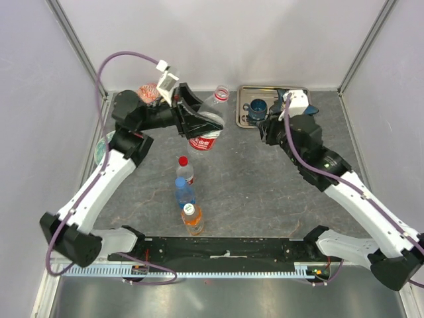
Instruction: Unscrew the bottle caps
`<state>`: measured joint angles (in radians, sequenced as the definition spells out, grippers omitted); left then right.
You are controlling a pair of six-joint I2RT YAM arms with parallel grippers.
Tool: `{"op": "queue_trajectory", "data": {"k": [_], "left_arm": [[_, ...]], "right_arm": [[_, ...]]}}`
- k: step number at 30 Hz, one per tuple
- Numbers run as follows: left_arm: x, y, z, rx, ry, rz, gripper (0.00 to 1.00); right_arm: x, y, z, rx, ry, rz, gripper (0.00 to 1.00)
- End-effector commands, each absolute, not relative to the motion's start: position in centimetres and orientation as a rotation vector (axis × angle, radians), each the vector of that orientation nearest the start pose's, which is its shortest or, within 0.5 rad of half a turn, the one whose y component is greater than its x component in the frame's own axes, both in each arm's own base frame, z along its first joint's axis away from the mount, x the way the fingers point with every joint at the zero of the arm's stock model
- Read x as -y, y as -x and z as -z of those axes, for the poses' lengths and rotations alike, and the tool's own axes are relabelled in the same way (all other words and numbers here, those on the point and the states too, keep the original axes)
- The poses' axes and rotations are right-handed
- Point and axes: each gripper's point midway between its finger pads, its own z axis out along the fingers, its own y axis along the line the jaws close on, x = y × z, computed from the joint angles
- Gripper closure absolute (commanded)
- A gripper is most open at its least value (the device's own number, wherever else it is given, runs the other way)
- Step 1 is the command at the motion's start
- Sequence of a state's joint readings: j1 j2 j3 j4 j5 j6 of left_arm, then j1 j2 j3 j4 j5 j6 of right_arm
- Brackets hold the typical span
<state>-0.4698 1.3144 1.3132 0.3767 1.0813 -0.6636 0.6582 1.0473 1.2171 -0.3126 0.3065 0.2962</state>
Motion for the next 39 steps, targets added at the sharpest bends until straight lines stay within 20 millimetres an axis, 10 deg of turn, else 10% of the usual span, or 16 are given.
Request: {"op": "queue_trajectory", "data": {"k": [1,12,17,30,39], "left_arm": [[27.7,-24.5,-45.8,-1.260,-0.770,1.206,0.51],[24.8,-23.8,-46.7,-1.219,-0.621,1.076,0.50],[24.2,-23.0,-45.5,-1.237,-0.622,1.066,0.50],[23.5,-22.3,-44.3,-1.248,-0.615,1.041,0.49],[23.5,-22.5,-44.0,-1.259,-0.611,1.036,0.49]], "right_arm": [[-14.9,-32.5,-30.4,-1.858,-0.099,-0.348,1.00],[-10.1,-36.6,-12.5,-2.187,-0.428,-0.121,1.00],[-11.2,-37.3,-7.2,-2.263,-0.439,-0.133,1.00],[-10.6,-39.2,-2.9,-2.353,-0.394,0.024,0.98],[-10.3,-38.0,-0.9,-2.425,-0.363,0.070,0.66]]}}
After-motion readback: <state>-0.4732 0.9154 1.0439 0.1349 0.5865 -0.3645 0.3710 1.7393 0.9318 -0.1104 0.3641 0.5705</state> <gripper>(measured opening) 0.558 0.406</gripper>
